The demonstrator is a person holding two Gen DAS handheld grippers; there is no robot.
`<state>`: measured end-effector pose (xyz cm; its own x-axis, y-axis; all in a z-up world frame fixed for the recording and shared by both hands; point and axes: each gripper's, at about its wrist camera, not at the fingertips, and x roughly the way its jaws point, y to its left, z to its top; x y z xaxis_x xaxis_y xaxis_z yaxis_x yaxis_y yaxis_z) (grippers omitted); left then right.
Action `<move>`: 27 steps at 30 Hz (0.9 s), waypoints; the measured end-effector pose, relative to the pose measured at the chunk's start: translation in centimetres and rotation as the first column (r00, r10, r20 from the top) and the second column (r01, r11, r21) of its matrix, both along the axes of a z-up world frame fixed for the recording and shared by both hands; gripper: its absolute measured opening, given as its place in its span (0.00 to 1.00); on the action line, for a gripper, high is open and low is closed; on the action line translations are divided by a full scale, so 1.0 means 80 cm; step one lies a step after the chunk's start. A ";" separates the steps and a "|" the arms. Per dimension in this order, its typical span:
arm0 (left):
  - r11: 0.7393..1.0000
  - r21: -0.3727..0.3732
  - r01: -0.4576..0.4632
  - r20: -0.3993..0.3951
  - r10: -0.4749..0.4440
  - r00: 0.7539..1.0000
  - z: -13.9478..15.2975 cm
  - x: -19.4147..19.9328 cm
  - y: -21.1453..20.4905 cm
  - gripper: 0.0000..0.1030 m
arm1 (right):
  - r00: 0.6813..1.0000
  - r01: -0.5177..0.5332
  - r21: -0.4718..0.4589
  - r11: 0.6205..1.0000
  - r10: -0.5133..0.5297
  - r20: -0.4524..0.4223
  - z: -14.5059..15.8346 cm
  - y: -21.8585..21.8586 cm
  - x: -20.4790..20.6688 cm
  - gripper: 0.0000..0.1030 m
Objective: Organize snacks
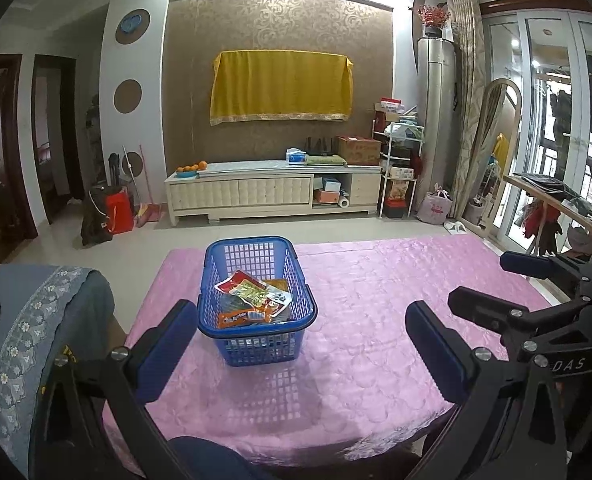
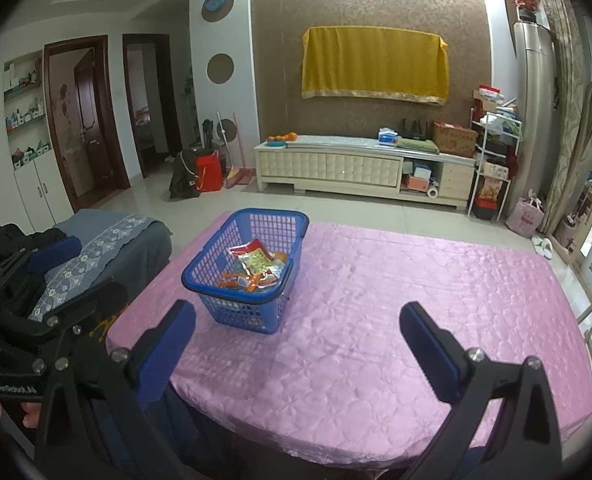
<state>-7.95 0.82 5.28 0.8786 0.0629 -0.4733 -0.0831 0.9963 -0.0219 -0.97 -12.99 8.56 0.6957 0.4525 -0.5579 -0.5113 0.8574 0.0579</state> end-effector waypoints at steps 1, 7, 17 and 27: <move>1.000 -0.001 -0.001 0.000 0.001 1.000 0.000 0.000 0.001 1.00 | 1.000 0.002 -0.001 1.000 -0.002 -0.003 0.000 0.000 0.000 1.00; 1.000 0.004 -0.021 -0.001 0.021 1.000 -0.001 -0.003 0.002 1.00 | 1.000 -0.003 -0.005 1.000 0.003 0.005 0.003 0.000 -0.004 1.00; 1.000 -0.008 -0.015 -0.012 0.015 1.000 0.000 -0.005 0.001 1.00 | 1.000 0.006 -0.008 1.000 -0.006 0.000 0.006 -0.002 -0.004 1.00; 1.000 -0.001 -0.023 -0.018 0.023 1.000 0.000 -0.004 0.003 1.00 | 1.000 0.012 -0.013 1.000 -0.012 0.003 0.008 -0.003 -0.005 1.00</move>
<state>-8.27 1.05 5.31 0.8685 0.0820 -0.4888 -0.1060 0.9941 -0.0217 -1.36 -13.25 9.23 0.7022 0.4371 -0.5620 -0.5015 0.8640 0.0452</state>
